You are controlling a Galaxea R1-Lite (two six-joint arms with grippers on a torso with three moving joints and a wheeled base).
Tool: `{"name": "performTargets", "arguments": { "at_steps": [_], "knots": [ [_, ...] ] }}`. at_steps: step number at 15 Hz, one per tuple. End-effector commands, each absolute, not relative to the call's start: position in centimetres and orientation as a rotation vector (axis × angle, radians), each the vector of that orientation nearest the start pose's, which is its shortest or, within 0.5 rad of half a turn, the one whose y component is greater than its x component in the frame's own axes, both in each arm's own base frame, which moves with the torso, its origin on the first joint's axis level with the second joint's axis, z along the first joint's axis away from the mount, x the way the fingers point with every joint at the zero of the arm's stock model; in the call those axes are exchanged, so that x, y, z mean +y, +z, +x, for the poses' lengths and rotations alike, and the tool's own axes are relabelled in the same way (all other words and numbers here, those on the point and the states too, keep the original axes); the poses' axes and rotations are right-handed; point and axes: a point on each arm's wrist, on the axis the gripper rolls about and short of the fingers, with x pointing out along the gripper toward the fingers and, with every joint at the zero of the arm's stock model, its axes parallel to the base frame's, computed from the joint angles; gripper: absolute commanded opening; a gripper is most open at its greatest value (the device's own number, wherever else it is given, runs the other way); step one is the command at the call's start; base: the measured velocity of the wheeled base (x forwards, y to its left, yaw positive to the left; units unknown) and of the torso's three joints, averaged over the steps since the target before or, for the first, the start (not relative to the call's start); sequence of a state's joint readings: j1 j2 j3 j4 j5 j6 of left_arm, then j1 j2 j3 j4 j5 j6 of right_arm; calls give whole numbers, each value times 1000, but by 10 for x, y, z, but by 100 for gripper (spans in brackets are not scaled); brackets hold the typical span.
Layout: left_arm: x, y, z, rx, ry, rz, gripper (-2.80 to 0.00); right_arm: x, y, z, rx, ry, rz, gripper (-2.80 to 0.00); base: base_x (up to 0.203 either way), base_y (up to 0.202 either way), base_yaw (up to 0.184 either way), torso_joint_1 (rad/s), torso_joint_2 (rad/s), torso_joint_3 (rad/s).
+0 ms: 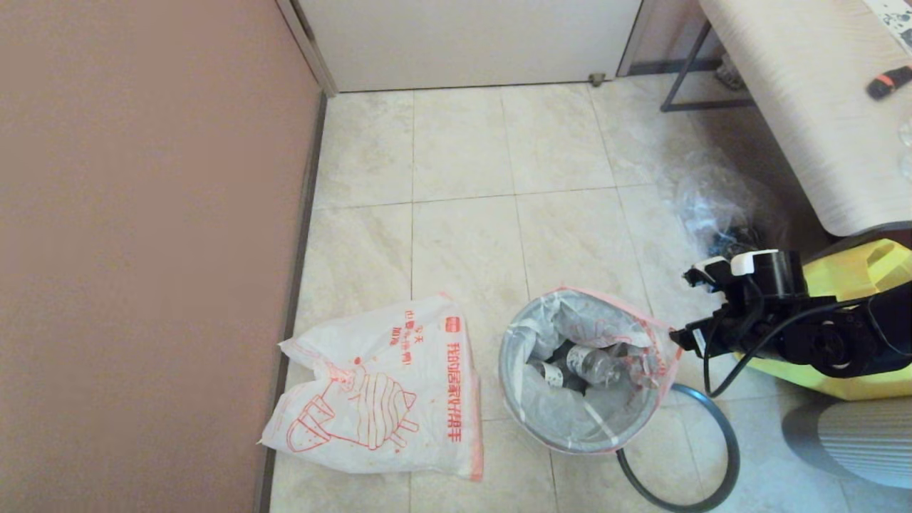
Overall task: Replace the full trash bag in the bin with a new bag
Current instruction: Place the trash bag on the floor
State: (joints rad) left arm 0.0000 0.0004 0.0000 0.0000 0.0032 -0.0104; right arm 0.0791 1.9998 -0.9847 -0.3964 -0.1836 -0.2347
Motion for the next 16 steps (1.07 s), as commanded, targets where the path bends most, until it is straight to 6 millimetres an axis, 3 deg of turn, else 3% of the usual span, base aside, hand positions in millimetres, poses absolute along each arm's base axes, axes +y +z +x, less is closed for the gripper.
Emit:
{"name": "performTargets", "arguments": {
  "at_steps": [1,12,16],
  "knots": [
    [0,75,-23,0,3,-11,-280,24,103,364,628,-35,-311,0,0,0,0,0,0,0],
    [0,75,-23,0,3,-11,-280,19,65,386,640,-180,-384,0,0,0,0,0,0,0],
    [0,75,-23,0,3,-11,-280,26,70,381,597,-182,-284,0,0,0,0,0,0,0]
  ]
}}
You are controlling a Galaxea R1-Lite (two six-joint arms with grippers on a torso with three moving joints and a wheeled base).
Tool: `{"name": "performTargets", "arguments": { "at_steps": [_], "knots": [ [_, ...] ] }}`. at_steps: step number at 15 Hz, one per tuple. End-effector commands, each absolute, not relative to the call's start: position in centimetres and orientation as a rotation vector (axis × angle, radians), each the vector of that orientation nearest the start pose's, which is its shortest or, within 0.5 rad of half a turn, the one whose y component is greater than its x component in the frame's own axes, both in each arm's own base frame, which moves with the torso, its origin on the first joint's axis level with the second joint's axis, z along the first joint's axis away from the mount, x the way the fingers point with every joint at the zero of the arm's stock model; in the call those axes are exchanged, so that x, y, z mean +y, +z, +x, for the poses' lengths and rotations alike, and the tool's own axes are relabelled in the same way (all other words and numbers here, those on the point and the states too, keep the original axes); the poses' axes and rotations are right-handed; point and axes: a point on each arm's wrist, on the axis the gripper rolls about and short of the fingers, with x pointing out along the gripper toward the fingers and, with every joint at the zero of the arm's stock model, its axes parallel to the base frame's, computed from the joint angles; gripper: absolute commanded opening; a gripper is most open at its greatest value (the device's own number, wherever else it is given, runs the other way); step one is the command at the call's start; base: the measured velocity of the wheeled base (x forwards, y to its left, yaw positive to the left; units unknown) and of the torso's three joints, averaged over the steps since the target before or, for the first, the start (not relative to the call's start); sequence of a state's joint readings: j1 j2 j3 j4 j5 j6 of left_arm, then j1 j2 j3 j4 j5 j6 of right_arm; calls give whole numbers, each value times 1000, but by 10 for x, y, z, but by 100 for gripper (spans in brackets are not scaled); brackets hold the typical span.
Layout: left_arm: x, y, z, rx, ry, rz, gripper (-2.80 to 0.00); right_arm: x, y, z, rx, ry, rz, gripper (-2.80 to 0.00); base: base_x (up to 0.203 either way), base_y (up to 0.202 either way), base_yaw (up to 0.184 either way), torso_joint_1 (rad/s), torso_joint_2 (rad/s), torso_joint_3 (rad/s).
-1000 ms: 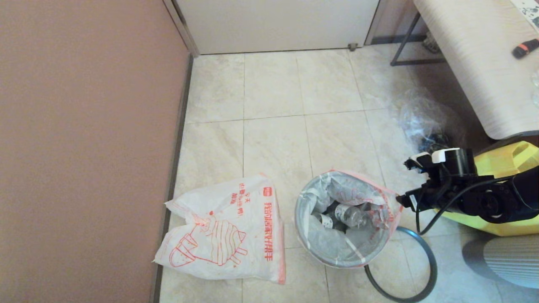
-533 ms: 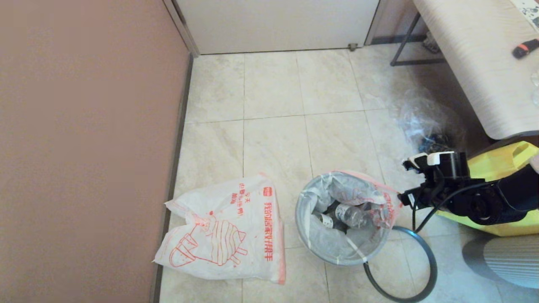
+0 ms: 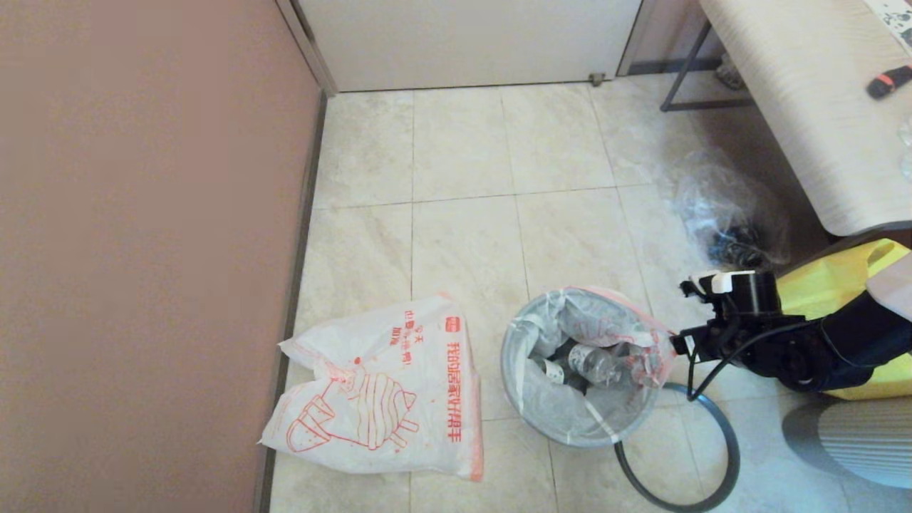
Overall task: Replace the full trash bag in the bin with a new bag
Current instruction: Place the trash bag on the floor
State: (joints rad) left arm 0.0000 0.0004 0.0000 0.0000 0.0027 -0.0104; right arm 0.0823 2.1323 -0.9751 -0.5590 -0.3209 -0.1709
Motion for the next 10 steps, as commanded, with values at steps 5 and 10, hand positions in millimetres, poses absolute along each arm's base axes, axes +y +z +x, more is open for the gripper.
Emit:
{"name": "performTargets", "arguments": {
  "at_steps": [5,10],
  "knots": [
    [0,75,-23,0,3,-11,-280,44,39,388,648,-193,-291,0,0,0,0,0,0,0],
    [0,75,-23,0,3,-11,-280,44,46,402,583,-254,-288,-280,0,0,0,0,0,0]
  ]
}}
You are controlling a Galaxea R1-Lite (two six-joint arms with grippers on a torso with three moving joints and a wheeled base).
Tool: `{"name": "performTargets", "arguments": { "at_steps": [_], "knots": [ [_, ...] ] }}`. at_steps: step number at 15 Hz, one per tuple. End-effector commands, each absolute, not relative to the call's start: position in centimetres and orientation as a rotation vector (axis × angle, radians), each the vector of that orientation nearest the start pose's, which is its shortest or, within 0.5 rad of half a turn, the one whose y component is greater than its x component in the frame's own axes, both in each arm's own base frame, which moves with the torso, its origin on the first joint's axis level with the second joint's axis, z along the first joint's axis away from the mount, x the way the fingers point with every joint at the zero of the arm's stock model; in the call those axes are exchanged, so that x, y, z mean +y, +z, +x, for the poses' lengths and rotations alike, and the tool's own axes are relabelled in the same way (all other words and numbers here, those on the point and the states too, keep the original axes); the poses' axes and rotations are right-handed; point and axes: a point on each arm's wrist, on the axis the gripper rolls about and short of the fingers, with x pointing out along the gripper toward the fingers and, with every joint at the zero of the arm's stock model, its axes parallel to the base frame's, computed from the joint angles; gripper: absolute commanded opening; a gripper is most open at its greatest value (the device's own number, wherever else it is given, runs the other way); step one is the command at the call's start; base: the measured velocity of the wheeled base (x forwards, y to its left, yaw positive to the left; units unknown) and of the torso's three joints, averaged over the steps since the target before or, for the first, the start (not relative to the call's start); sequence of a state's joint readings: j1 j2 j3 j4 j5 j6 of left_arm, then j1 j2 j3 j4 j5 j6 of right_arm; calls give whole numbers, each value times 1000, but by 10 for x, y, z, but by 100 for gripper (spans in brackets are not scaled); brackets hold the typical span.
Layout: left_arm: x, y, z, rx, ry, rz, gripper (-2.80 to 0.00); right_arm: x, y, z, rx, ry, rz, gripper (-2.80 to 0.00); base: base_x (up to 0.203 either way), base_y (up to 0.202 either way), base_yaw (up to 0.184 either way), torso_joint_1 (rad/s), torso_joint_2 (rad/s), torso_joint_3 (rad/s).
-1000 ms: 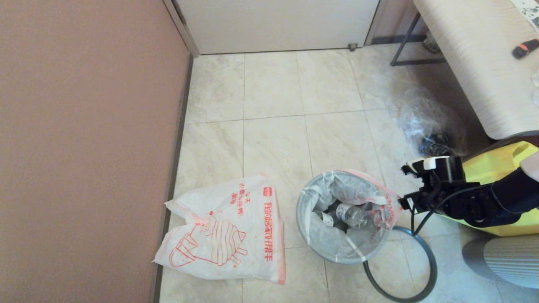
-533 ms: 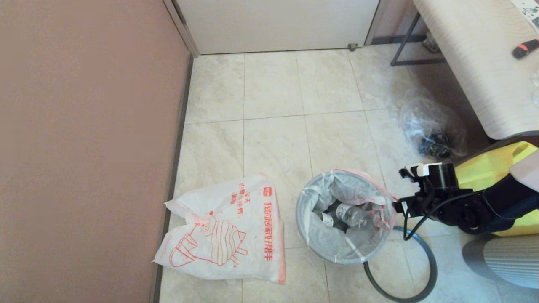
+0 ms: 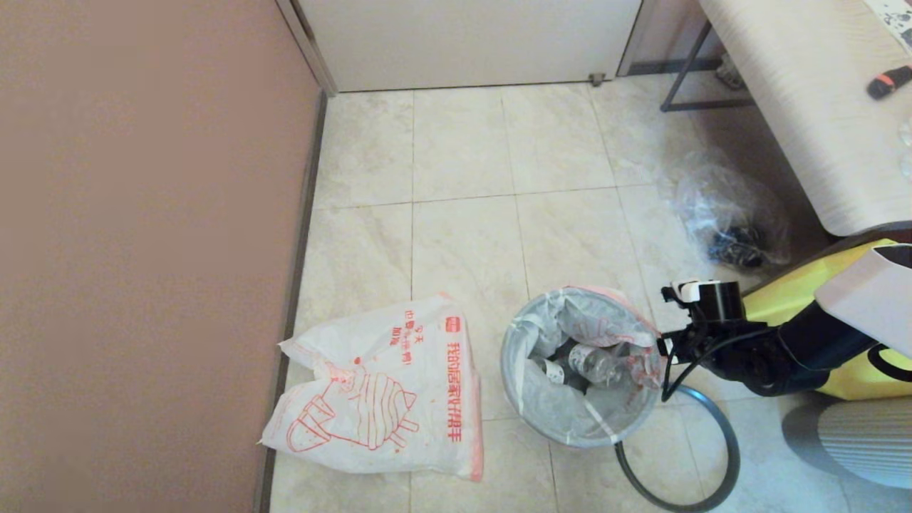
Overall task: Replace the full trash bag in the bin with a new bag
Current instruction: Place the trash bag on the floor
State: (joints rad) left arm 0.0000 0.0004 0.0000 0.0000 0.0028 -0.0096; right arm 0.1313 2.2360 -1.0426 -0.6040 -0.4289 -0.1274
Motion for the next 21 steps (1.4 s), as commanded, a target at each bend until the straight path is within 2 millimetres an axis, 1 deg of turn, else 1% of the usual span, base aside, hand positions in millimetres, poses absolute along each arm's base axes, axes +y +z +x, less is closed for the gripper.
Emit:
{"name": "performTargets", "arguments": {
  "at_steps": [1,4,6,9,11,14,18,20,21],
  "knots": [
    [0,75,-23,0,3,-11,-280,44,48,400,583,-253,-288,-280,0,0,0,0,0,0],
    [0,75,-23,0,3,-11,-280,46,50,390,595,-249,-295,-280,0,0,0,0,0,0],
    [0,75,-23,0,3,-11,-280,51,57,383,583,-252,-302,-280,0,0,0,0,0,0],
    [0,75,-23,0,3,-11,-280,67,68,369,569,-241,-326,-280,0,0,0,0,0,0],
    [0,75,-23,0,3,-11,-280,79,77,356,552,-220,-339,-280,0,0,0,0,0,0],
    [0,75,-23,0,3,-11,-280,87,87,335,559,-191,-348,-280,0,0,0,0,0,0],
    [0,75,-23,0,3,-11,-280,94,114,310,528,-160,-317,-280,0,0,0,0,0,0],
    [0,75,-23,0,3,-11,-280,101,129,297,523,-128,-300,-280,0,0,0,0,0,0],
    [0,75,-23,0,3,-11,-280,108,134,290,524,-103,-292,-280,0,0,0,0,0,0]
  ]
}}
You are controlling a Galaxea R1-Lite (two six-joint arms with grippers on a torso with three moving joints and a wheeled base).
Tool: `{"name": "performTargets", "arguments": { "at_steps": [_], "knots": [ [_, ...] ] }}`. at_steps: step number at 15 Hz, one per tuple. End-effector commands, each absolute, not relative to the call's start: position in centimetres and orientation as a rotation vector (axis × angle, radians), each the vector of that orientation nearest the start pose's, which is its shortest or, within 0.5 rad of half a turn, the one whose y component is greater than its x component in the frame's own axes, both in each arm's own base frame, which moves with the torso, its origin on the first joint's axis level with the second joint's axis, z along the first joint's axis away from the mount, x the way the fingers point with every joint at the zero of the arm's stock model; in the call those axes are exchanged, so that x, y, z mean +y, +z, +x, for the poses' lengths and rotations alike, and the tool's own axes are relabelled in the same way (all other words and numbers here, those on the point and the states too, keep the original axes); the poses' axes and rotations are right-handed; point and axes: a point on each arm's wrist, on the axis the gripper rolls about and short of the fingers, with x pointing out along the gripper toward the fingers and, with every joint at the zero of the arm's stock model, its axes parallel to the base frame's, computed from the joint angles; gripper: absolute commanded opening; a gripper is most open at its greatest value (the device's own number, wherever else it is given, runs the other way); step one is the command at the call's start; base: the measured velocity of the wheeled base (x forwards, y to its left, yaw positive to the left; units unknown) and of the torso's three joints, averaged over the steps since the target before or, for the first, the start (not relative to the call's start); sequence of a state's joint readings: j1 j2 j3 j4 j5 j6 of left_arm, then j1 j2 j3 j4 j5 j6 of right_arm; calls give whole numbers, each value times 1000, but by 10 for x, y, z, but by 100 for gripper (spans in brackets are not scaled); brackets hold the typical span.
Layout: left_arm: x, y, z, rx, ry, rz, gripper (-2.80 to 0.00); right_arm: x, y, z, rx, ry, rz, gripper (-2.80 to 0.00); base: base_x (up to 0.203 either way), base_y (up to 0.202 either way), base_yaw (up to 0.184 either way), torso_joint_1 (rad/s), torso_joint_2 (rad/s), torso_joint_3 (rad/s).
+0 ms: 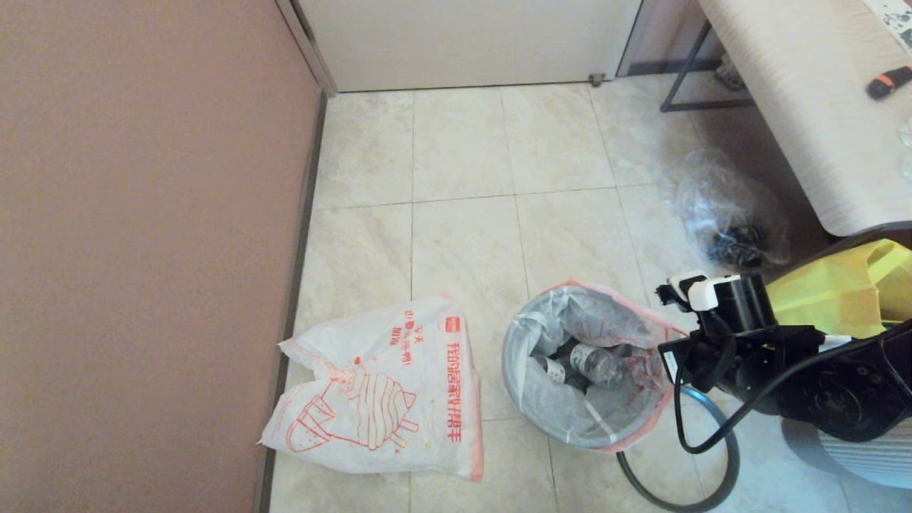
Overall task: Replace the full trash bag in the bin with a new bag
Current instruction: Place the trash bag on the floor
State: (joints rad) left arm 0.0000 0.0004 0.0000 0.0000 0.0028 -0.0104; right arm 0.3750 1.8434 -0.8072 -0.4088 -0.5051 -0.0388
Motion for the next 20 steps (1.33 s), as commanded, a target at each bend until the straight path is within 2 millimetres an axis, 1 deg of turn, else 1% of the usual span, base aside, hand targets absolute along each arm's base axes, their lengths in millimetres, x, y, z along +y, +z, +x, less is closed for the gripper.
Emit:
{"name": "performTargets", "arguments": {
  "at_steps": [1,3,7,9,11,14,17,18,20],
  "knots": [
    [0,75,-23,0,3,-11,-280,114,136,286,523,-79,-284,-280,0,0,0,0,0,0],
    [0,75,-23,0,3,-11,-280,131,130,283,535,-24,-298,-280,0,0,0,0,0,0],
    [0,75,-23,0,4,-11,-280,168,128,284,514,91,-311,-280,0,0,0,0,0,0],
    [0,75,-23,0,3,-11,-280,184,131,284,493,143,-309,-280,0,0,0,0,0,0],
    [0,75,-23,0,3,-11,-280,196,136,280,475,185,-320,-280,0,0,0,0,0,0],
    [0,75,-23,0,3,-11,-280,206,156,270,440,229,-329,-280,0,0,0,0,0,0],
    [0,75,-23,0,3,-11,-280,211,177,263,390,257,-303,-280,0,0,0,0,0,0],
    [0,75,-23,0,3,-11,-280,211,182,260,381,264,-299,-280,0,0,0,0,0,0],
    [0,75,-23,0,3,-11,-280,209,184,257,405,270,-334,-280,0,0,0,0,0,0]
  ]
}}
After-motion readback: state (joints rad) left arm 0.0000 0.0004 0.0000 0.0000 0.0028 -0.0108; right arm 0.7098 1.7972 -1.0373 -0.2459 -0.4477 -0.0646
